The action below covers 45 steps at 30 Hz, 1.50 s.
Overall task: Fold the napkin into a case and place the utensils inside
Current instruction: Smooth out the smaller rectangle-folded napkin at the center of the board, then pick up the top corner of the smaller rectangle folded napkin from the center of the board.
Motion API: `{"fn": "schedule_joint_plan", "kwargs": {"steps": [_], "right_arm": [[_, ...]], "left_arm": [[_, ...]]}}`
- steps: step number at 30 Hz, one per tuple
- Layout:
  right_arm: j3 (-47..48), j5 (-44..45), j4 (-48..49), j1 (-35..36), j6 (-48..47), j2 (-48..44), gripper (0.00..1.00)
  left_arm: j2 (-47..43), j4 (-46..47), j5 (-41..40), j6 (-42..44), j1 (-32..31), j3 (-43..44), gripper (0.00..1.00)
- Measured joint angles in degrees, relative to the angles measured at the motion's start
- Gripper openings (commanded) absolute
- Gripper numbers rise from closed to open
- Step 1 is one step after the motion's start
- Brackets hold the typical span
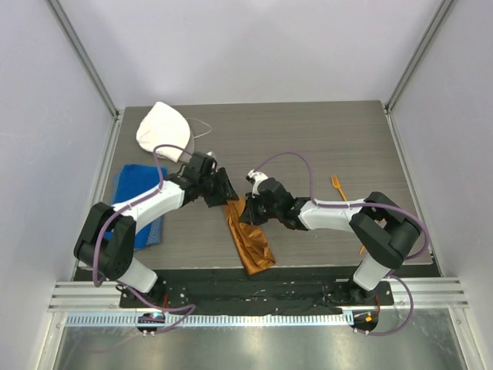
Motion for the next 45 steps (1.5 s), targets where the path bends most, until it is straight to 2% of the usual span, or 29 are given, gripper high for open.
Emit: {"fn": "schedule_joint_plan", "kwargs": {"steps": [7,8,10,12,13,14,17,22,28,30,35,39,41,42,43,44,45], "right_arm": [[-0.37,-0.11,0.57,0.04,0.17,0.90,0.02],[-0.37,-0.09,0.59,0.04,0.17,0.90,0.04],[-0.37,-0.09,0.66,0.04,0.15,0.90,0.10],[-0.33,-0.09,0.52,0.04,0.04,0.90,0.15],[-0.31,-0.07,0.48,0.04,0.07,0.90,0.24],[-0.22,-0.07,0.31,0.04,0.02,0.90,0.27],[0.31,0.22,-0.09,0.04,-0.37,0.90,0.37],[3.02,0.96,-2.03,0.04,-1.79,0.90,0.40],[6.88,2.05,-2.49,0.07,-3.21,2.40,0.41],[7.13,2.43,-2.64,0.04,-3.39,2.47,0.41],[7.54,2.99,-2.84,0.07,-3.56,3.13,0.40],[7.54,3.58,-2.82,0.07,-3.58,3.65,0.35],[7.54,4.24,-2.58,0.09,-3.54,3.65,0.29],[7.54,4.55,-2.43,0.09,-3.52,3.65,0.23],[7.52,4.74,-2.34,0.09,-3.50,3.65,0.06],[7.45,4.94,-2.08,0.09,-3.41,3.63,0.02],[7.39,5.03,-1.86,0.11,-3.43,3.63,0.01]], "left_arm": [[2.01,-0.24,0.04,0.11,0.00,0.02,0.45],[2.45,-0.28,0.04,0.13,0.00,0.02,0.42],[3.32,-0.63,0.02,0.37,0.00,0.13,0.38],[3.89,-0.94,0.02,0.52,0.00,0.37,0.28],[4.02,-1.05,0.02,0.44,0.00,0.52,0.25],[4.09,-1.11,0.00,0.57,0.00,0.70,0.21],[4.11,-1.16,-0.02,0.59,0.00,1.20,0.17],[4.11,-1.20,0.04,0.57,0.00,1.33,0.09],[4.09,-1.20,0.28,0.31,0.00,1.33,0.04],[4.07,-1.14,0.79,-0.09,0.09,1.33,0.00],[3.52,-0.57,2.67,-2.82,0.61,1.18,0.00],[2.10,1.20,4.22,-5.53,0.70,0.04,0.00],[1.64,1.84,4.68,-6.54,0.70,-0.42,0.00],[1.55,2.10,4.76,-7.04,0.70,-0.55,0.00],[1.55,2.43,4.83,-7.34,0.70,-0.72,0.00],[1.55,2.78,4.90,-7.56,0.72,-0.85,0.00],[1.55,3.23,4.98,-7.96,0.72,-1.07,0.00]]}}
